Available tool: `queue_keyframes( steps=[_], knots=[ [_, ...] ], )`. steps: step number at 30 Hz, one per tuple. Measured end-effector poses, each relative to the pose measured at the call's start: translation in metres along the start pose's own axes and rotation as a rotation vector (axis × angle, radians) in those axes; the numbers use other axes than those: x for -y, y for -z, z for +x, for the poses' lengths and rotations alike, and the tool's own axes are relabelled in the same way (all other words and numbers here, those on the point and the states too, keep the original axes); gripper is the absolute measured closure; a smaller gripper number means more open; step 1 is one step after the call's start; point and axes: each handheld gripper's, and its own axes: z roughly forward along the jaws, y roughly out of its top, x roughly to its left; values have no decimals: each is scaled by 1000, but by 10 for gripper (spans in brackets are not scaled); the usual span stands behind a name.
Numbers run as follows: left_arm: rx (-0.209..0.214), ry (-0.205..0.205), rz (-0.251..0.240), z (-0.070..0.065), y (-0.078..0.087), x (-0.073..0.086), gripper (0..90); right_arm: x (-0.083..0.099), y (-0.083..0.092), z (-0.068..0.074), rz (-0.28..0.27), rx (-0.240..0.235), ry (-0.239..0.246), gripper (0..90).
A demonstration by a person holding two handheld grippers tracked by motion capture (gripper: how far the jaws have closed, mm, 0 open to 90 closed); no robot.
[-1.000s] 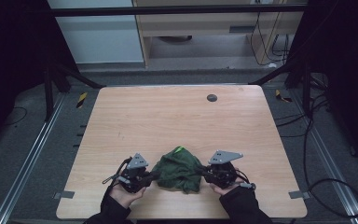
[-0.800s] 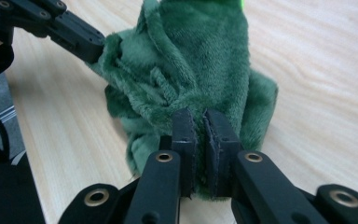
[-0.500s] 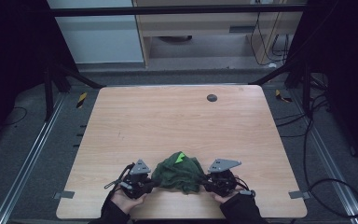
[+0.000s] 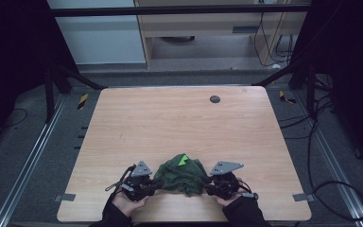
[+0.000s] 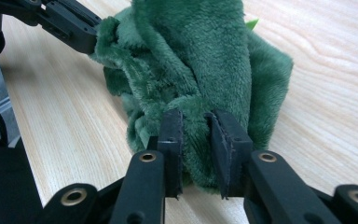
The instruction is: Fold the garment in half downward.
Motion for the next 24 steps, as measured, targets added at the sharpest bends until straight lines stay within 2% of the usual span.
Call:
queue_keyframes(
  steps=[10, 13, 19, 24],
  knots=[
    [-21, 7, -46, 4, 16, -7, 778, -8, 15, -4, -52, 24, -13, 682],
    [-33, 21, -62, 9, 21, -9, 777, -11, 19, -6, -72, 30, -19, 678],
    [-73, 49, -99, 23, 27, -19, 805, -23, 23, -17, -94, 67, -35, 711],
    [-95, 58, -109, 28, 24, -26, 840, -29, 20, -21, -98, 84, -44, 744]
  ],
)
